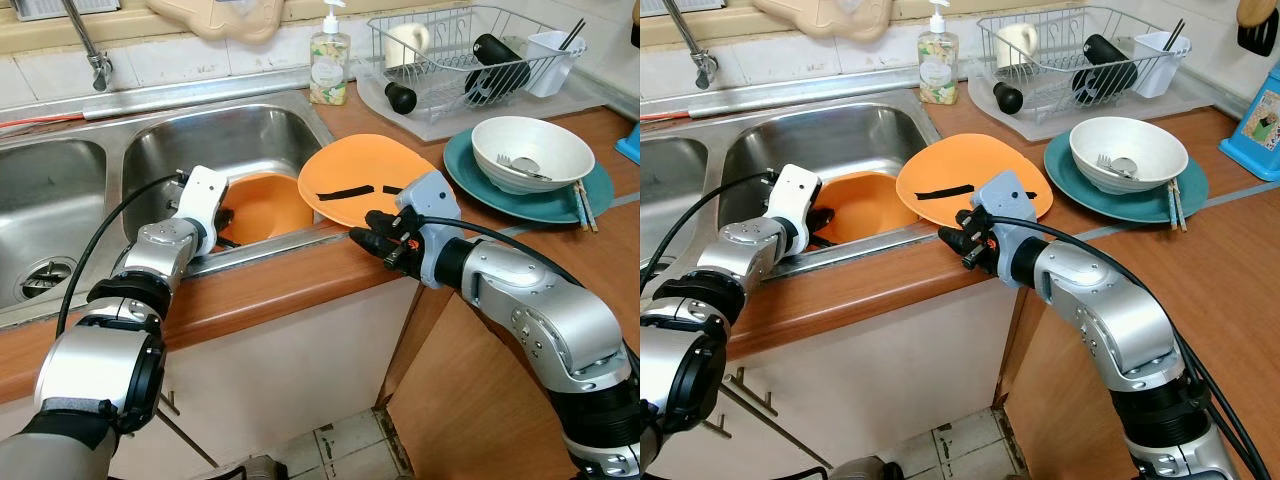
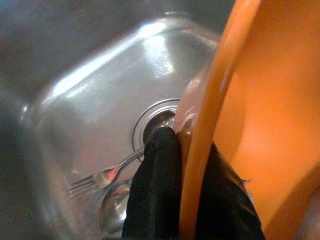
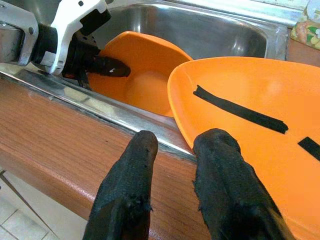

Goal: Kitchen organization

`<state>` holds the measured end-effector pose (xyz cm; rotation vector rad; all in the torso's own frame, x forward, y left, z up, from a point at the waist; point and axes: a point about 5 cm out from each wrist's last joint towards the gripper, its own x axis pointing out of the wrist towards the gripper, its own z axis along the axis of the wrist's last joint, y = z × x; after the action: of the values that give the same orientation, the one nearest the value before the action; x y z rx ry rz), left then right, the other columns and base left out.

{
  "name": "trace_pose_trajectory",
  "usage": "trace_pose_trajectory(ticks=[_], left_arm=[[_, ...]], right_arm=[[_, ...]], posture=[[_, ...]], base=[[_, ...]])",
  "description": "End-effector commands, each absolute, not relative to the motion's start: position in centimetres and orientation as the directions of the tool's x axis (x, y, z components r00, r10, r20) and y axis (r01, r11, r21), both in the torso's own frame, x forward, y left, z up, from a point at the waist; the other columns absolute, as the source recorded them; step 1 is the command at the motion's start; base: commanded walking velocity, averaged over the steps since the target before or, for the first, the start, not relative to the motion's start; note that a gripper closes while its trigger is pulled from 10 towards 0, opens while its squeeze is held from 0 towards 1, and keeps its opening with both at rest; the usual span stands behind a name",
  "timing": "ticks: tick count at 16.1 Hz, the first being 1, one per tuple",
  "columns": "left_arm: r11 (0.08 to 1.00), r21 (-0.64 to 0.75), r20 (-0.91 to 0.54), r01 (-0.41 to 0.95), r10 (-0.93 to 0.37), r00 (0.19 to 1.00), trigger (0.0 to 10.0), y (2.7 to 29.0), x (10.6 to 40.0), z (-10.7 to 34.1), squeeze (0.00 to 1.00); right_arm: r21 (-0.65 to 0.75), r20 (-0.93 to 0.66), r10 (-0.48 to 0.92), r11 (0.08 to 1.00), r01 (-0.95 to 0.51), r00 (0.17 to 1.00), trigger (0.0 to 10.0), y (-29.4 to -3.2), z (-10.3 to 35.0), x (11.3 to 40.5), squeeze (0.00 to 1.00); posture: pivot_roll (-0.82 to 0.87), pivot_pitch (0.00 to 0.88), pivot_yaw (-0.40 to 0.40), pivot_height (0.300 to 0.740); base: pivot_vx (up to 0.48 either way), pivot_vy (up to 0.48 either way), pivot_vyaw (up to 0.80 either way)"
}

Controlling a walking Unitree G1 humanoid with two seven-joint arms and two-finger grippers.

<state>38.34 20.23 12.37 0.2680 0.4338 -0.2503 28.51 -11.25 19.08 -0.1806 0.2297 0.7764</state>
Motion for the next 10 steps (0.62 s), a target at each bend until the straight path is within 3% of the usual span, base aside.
trace_pose_trajectory(ticks=[1,5,10], left_arm=[[0.931,0.19,-0.466,0.312,-0.194,0.863,10.0,20.1,38.3,12.1,1.0],[0.927,0.21,-0.441,0.312,-0.195,0.876,10.0,20.4,38.2,12.3,1.0],[0.935,0.268,-0.252,0.233,-0.166,0.953,10.0,21.4,38.8,14.7,1.0]], right_arm=[[-0.099,-0.258,0.679,0.69,-0.717,0.688,10.0,-11.1,19.4,28.4,0.0],[-0.104,-0.263,0.675,0.691,-0.716,0.69,10.0,-11.1,19.3,28.4,0.0],[-0.128,-0.262,0.624,0.734,-0.667,0.736,10.0,-11.8,19.4,28.8,0.0]], posture=[[-0.15,0.0,0.093,0.74],[-0.14,0.0,0.088,0.74],[-0.14,0.0,0.084,0.74]], base=[[0.0,0.0,0.0],[0.0,0.0,0.0],[0.0,0.0,0.0]])
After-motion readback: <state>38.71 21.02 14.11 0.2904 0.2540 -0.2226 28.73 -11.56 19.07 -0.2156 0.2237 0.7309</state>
